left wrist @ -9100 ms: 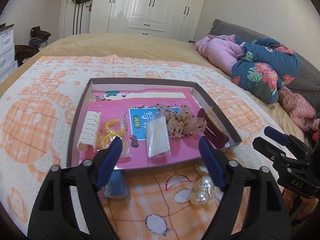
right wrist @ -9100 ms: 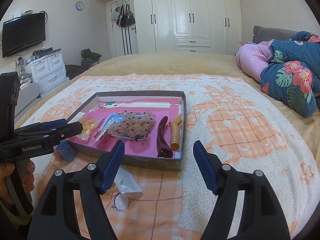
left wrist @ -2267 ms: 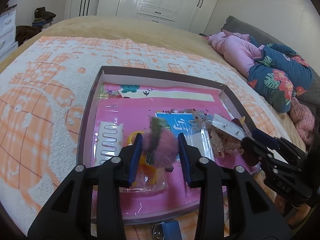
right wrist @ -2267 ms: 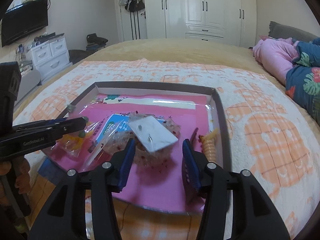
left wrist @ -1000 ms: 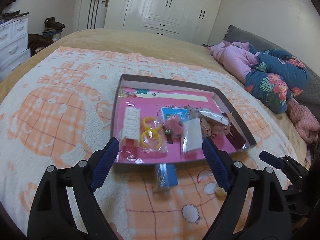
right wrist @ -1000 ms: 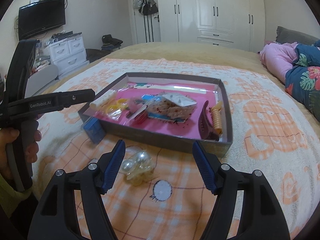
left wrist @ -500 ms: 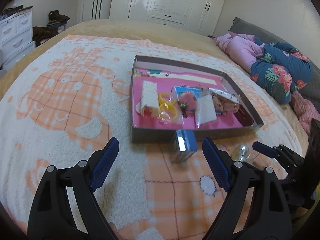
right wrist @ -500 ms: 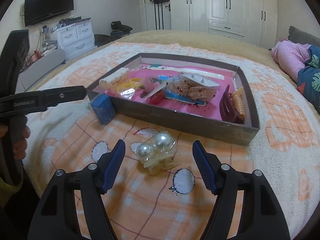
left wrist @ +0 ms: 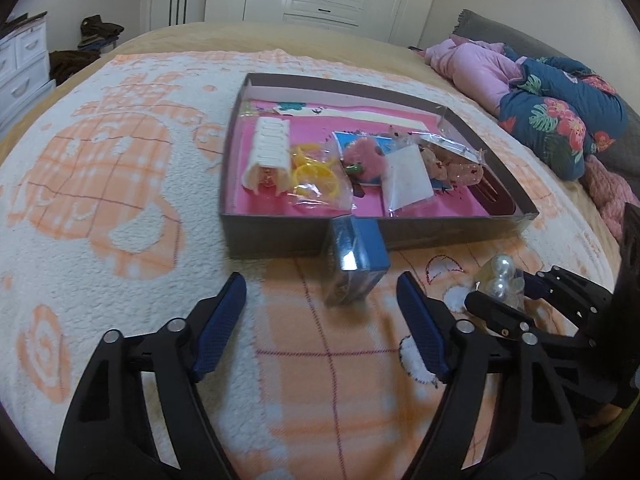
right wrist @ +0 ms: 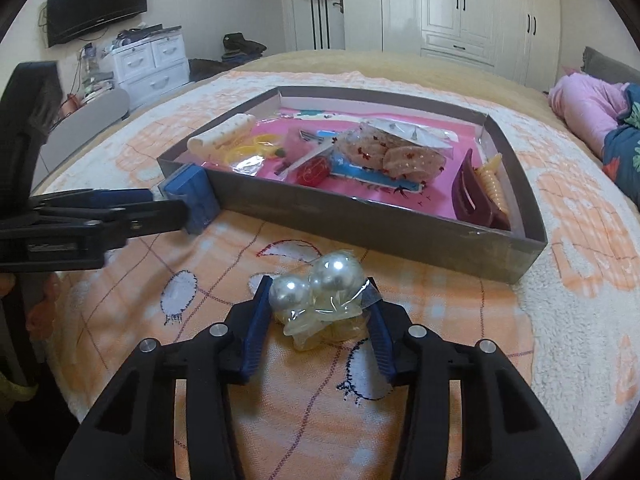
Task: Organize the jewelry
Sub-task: 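Grasp the pearl hair clip with the right tool while the left grasps the blue box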
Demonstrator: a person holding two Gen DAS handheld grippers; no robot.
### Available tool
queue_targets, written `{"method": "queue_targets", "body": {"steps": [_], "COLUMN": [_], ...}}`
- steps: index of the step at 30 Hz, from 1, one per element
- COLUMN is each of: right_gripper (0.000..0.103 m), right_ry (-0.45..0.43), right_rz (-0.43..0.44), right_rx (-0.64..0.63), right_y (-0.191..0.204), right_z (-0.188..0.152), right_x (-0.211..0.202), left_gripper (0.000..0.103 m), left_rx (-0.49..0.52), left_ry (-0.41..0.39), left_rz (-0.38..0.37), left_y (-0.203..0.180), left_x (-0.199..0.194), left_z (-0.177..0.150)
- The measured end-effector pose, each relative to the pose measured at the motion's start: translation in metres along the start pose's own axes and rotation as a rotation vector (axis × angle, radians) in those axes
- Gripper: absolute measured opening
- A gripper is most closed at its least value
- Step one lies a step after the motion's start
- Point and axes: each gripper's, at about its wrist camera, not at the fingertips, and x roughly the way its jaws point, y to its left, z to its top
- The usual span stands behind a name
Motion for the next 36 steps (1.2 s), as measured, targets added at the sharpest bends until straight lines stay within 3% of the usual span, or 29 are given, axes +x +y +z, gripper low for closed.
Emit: {"method": "queue_targets", "body": {"steps": [5, 6, 23, 36], "right_gripper": [0.043, 0.043, 0.043, 0.043], "right_ry": [-0.007, -0.008, -0.095, -0.145], "right_rz": [0.008, 0.009, -0.019, -0.081], "right_rx": [0.008, 0.010, 0.073, 0.110], "right_y": [-0.001, -0.001, -0.026, -0.053], "right_z": [-0.002, -0.002, 0.004, 0.016], "right_x": [-0.005, -0.007, -0.048, -0.058], "left_gripper": [0.030, 0.019, 0.019, 0.019], "left_rx": [-0.004, -0.004, 0.038, 0.054], "left_ry": [0.025, 0.029, -0.055, -0.090], "left_rz": [-0.022, -0.016, -0.081, -0.100], "left_y": [-0.005, -0.006, -0.028, -0.042], "left_x": [0.014, 0.016, -0.019, -0.013], "left_z": [0.002, 0.002, 0.013, 0.044]}}
